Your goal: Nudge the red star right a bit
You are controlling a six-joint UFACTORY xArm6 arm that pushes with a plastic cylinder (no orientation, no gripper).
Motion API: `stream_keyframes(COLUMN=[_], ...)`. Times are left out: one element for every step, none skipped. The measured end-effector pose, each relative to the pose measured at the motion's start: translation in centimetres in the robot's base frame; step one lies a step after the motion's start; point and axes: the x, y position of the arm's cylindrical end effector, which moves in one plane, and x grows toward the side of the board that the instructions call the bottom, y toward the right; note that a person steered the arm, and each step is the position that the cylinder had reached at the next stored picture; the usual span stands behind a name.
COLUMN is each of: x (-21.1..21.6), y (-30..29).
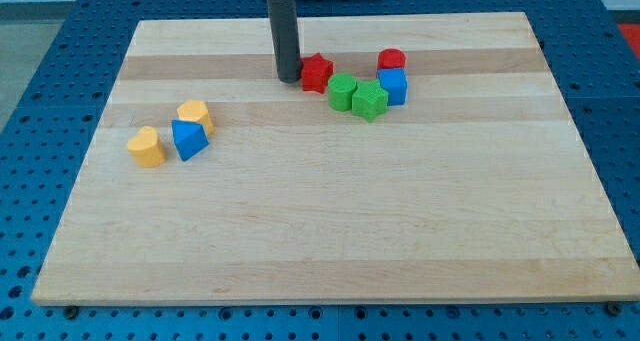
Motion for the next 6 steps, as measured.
stream_keyframes(x=[0.00,-0.14,-0.66,-0.68,-0.68,-0.68], y=[1.25,1.94,1.94,1.94,1.95,1.98])
